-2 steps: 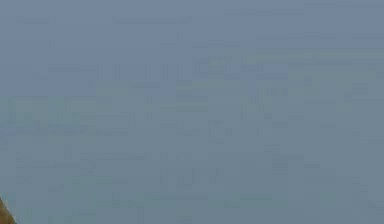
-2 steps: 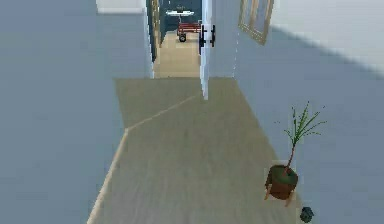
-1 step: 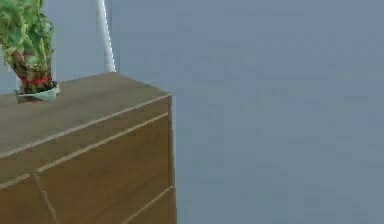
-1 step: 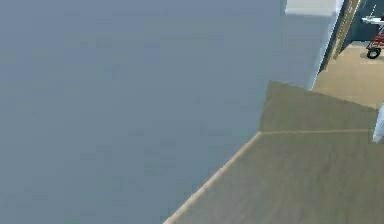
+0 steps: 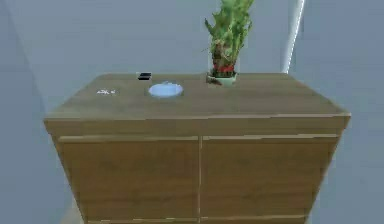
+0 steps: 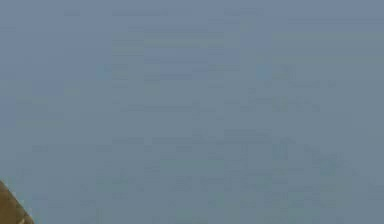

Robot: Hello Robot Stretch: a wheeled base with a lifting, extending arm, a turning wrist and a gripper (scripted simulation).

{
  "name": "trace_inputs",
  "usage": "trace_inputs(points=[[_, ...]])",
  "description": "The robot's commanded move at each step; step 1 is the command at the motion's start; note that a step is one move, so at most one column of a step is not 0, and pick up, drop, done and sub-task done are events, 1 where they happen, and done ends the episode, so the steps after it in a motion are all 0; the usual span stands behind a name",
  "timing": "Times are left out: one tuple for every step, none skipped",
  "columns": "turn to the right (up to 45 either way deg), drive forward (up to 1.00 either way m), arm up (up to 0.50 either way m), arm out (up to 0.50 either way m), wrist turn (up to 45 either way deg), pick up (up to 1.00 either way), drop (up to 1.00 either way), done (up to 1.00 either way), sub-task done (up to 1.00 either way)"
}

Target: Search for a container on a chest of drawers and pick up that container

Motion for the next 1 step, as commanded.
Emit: trace_inputs(points=[[-45.0,0.0,0.0,0.0,0.0,0.0,0.0,0.0,0.0]])
